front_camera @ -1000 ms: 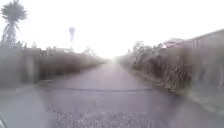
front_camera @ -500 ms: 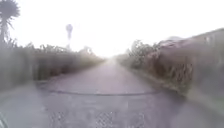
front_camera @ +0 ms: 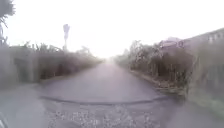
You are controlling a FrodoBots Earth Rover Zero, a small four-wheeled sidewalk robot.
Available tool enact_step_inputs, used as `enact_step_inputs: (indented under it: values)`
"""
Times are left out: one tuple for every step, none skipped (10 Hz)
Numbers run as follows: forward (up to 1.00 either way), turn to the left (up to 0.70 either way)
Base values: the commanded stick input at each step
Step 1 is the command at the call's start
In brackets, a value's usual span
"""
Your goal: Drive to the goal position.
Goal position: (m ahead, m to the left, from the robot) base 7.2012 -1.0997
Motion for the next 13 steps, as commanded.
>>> enact_step_inputs:
  values:
    - [0.7,0.0]
    - [0.7,0.0]
    - [0.7,0.0]
    - [0.7,0.0]
    - [0.7,0.0]
    - [0.7,-0.14]
    - [0.7,-0.14]
    - [0.7,-0.14]
    - [0.7,0.0]
    - [0.7,0.0]
    - [0.7,0.0]
    - [0.7,0.0]
    - [0.7,0.0]
